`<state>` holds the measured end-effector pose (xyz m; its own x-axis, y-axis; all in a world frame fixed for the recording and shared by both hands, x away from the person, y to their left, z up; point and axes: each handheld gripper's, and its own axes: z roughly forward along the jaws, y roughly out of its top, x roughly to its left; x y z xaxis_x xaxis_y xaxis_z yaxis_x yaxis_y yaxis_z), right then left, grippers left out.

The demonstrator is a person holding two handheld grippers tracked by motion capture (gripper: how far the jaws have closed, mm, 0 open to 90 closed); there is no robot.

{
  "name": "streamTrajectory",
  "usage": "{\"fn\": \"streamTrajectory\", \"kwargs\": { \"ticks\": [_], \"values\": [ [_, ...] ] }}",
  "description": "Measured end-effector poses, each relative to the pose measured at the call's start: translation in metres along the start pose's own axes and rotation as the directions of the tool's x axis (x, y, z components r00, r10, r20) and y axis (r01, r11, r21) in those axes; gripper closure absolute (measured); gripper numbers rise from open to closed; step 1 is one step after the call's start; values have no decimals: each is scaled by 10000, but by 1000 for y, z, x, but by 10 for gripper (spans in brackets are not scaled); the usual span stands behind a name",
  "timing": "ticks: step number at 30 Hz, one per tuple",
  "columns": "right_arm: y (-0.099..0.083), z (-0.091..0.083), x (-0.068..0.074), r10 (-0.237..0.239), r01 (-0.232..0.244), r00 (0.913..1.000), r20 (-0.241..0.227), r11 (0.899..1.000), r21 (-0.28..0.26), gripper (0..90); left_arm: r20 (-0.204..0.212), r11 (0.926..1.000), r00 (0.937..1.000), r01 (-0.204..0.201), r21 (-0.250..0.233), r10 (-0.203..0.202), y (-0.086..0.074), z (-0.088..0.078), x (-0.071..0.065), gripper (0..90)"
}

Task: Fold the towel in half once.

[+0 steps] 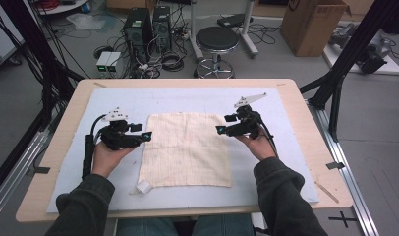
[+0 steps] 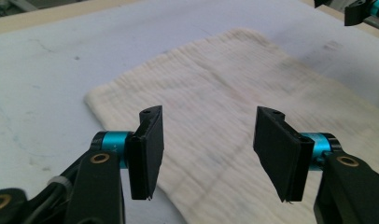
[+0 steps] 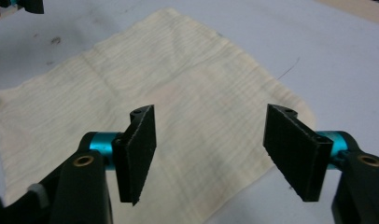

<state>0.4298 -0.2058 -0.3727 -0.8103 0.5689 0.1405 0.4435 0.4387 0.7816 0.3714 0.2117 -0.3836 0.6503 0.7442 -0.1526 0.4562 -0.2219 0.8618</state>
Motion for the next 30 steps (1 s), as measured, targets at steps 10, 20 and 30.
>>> {"fn": "streamTrajectory", "kwargs": {
  "ticks": [10,20,30],
  "values": [
    [17,15,-40,952,-964,9922,807,9953,115,456,-899,9994,9956,281,222,-260,18,30,25,497],
    [9,39,-58,1613,-1676,9771,1385,9853,345,475,-2116,9944,9740,933,489,-810,2,66,51,592],
    [-3,63,-69,2052,-2220,9644,1668,9710,887,526,-2379,9850,9633,1489,876,-1245,1,91,60,638]
  ]
}}
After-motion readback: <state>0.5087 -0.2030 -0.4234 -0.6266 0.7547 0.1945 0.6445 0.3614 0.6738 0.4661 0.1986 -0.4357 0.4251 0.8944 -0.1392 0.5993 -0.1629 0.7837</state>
